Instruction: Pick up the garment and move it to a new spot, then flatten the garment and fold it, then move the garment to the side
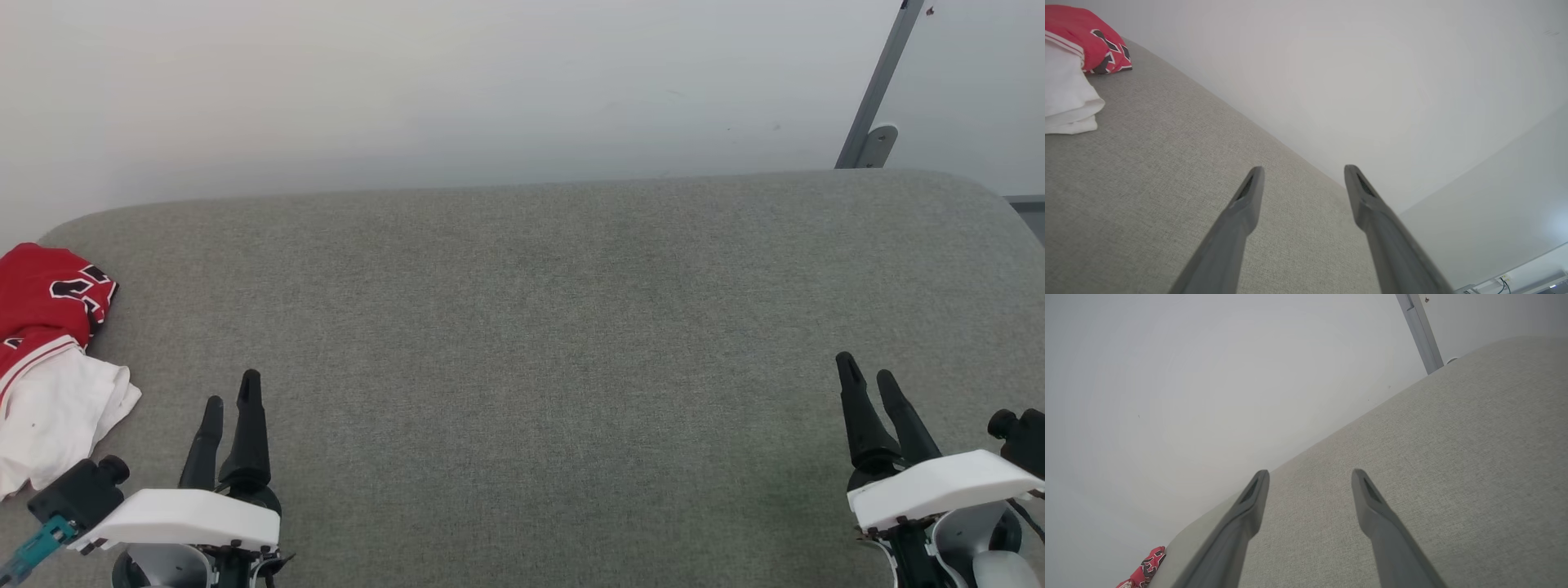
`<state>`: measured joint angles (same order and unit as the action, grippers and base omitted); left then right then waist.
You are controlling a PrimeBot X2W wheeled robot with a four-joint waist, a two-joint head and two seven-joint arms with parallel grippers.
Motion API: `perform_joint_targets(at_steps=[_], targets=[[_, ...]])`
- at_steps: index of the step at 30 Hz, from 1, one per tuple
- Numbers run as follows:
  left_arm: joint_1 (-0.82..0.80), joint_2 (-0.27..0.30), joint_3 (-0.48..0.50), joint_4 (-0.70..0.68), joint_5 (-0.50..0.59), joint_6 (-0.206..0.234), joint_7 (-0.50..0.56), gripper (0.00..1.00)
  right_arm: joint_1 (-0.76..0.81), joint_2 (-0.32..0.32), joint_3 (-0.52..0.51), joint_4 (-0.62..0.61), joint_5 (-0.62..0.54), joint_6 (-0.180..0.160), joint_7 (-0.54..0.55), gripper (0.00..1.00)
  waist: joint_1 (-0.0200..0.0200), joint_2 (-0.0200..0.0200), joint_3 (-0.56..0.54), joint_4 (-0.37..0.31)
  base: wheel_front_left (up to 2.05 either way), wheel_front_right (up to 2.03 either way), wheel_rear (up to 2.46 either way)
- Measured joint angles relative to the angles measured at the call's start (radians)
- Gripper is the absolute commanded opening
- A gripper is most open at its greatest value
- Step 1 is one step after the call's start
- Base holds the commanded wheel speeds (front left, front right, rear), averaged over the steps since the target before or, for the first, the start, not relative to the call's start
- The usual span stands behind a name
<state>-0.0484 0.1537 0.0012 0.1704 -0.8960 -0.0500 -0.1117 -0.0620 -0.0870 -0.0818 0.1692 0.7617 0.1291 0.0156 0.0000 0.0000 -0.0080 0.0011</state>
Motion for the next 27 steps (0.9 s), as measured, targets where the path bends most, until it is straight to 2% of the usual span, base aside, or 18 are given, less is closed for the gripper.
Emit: perform_joint_targets(at_steps=[27], targets=[[0.002,-0.002,0.005,-0.006,0.276,-0.040,-0.072,1.00,0.006,-0.003,-0.002,-0.064,-0.266,0.000,-0.027,1.00,0.0000,0.0000,-0.004,-0.001,0.00,0.00,0.00]])
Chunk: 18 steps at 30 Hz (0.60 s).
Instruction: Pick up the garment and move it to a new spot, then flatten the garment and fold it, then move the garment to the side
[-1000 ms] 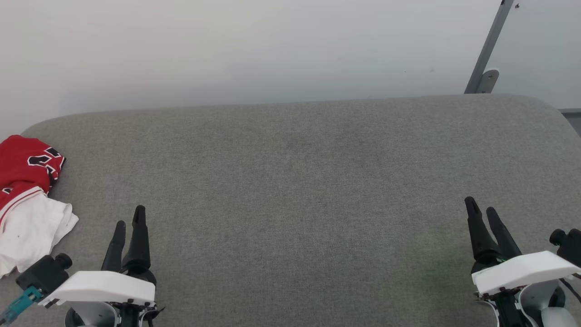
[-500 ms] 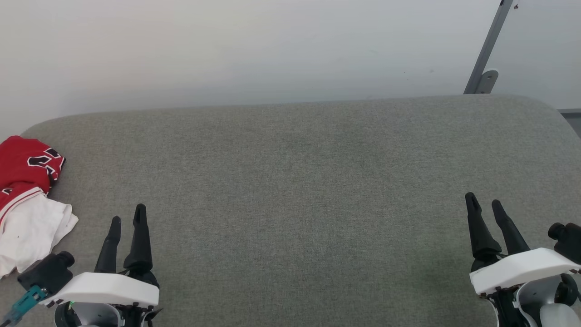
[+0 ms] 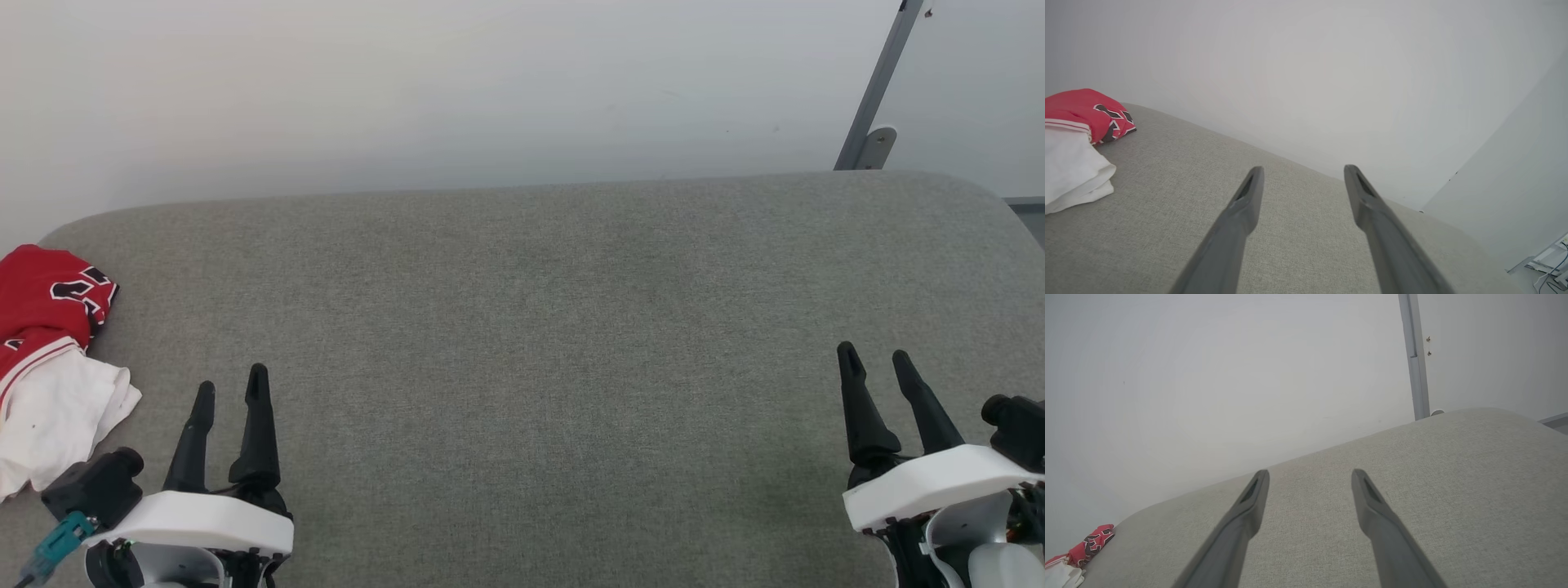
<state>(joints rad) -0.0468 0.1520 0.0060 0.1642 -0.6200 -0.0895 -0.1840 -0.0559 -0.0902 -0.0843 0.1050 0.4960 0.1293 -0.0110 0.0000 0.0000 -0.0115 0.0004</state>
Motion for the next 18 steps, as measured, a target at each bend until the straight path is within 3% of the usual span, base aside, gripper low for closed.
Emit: perform_joint_targets(at_steps=[18], targets=[[0.004,0.003,-0.004,-0.010,0.126,-0.012,-0.036,1.00,0.001,-0.010,0.001,-0.026,-0.132,0.000,-0.019,1.00,0.0000,0.0000,-0.001,0.001,0.00,0.00,0.00]])
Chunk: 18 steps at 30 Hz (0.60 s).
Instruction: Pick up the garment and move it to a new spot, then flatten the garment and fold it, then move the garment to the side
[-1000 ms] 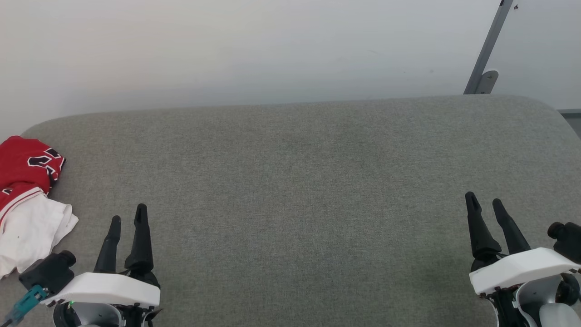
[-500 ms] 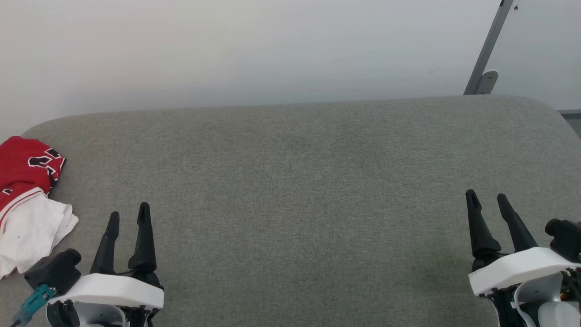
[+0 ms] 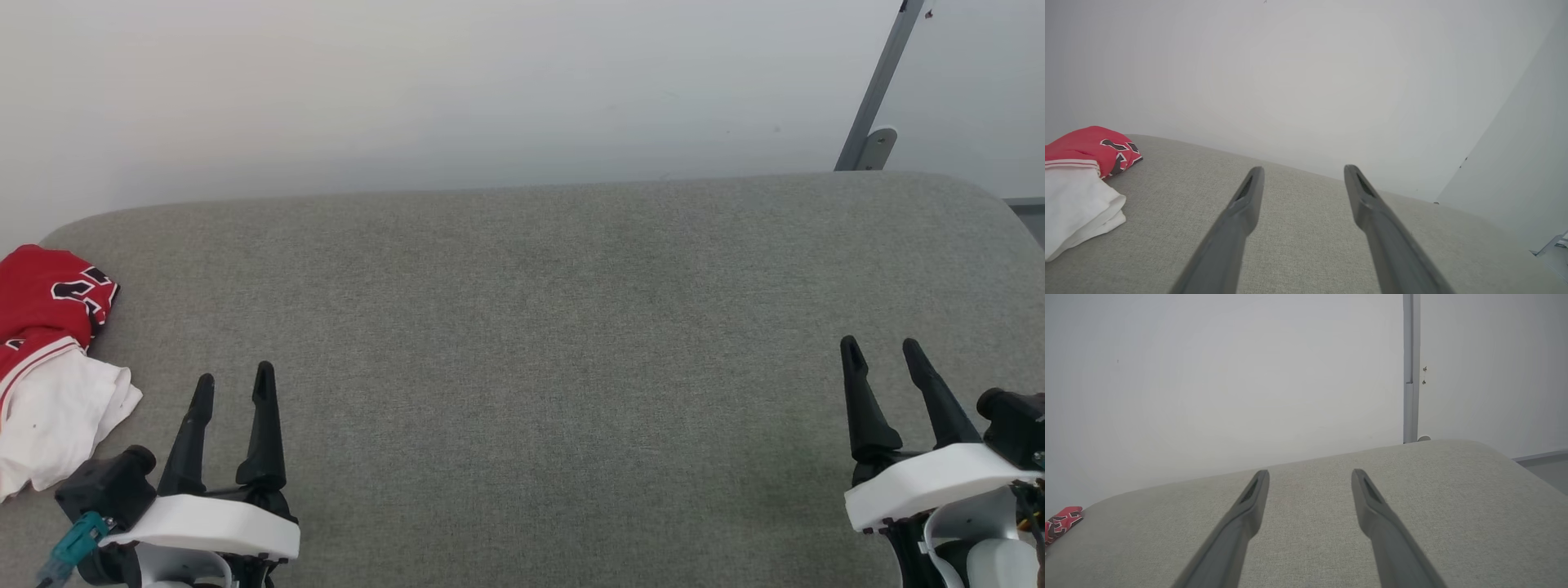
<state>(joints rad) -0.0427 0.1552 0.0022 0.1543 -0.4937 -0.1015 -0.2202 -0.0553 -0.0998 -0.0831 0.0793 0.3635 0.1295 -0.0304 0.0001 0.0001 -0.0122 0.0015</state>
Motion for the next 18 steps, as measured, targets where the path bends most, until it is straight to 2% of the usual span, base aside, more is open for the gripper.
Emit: perform_joint_targets(at_steps=[18], targets=[[0.000,0.011,-0.013,-0.006,0.119,-0.009,-0.033,1.00,0.000,-0.006,0.005,-0.020,-0.125,0.000,-0.016,1.00,-0.0001,0.0000,-0.001,0.000,0.00,0.00,0.00]])
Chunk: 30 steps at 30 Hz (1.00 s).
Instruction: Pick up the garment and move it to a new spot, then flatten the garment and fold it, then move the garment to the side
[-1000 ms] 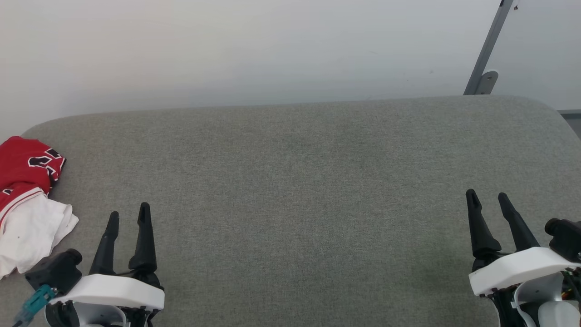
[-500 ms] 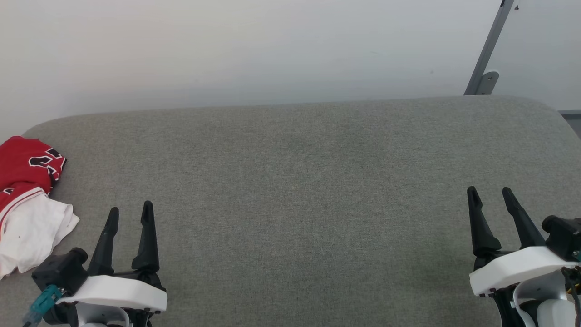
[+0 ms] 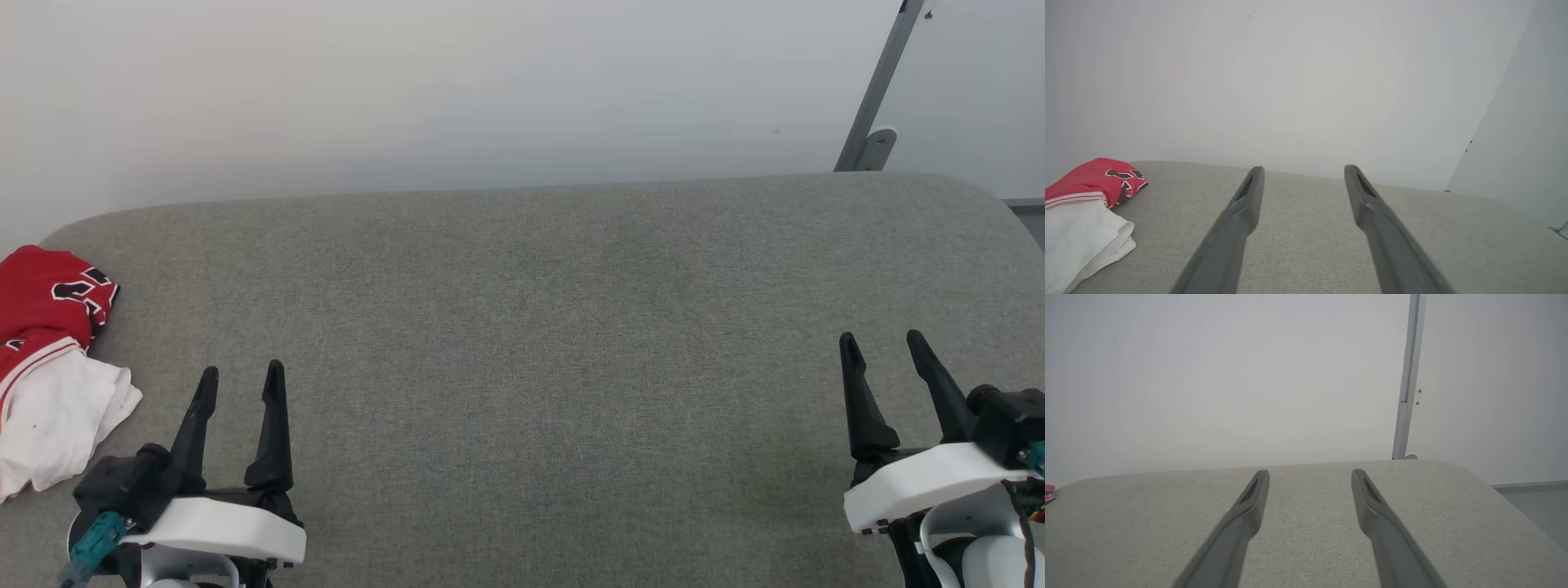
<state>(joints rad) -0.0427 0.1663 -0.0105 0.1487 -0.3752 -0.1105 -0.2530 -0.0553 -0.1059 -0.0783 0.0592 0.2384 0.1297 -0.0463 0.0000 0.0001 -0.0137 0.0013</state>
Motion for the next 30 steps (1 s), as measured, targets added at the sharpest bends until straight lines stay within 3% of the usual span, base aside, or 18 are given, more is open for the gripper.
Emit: perform_joint_targets(at_steps=[21,30], targets=[[0.000,-0.006,-0.001,0.006,0.029,-0.005,-0.008,1.00,0.000,-0.001,0.004,-0.009,-0.042,0.001,-0.016,1.00,0.0000,0.0000,-0.004,0.008,0.00,0.00,0.00],[-0.013,-0.002,0.032,0.027,0.033,0.014,-0.008,1.00,-0.013,-0.010,0.064,-0.003,-0.035,0.001,-0.019,1.00,0.0000,0.0000,-0.009,0.073,0.00,0.00,0.00]])
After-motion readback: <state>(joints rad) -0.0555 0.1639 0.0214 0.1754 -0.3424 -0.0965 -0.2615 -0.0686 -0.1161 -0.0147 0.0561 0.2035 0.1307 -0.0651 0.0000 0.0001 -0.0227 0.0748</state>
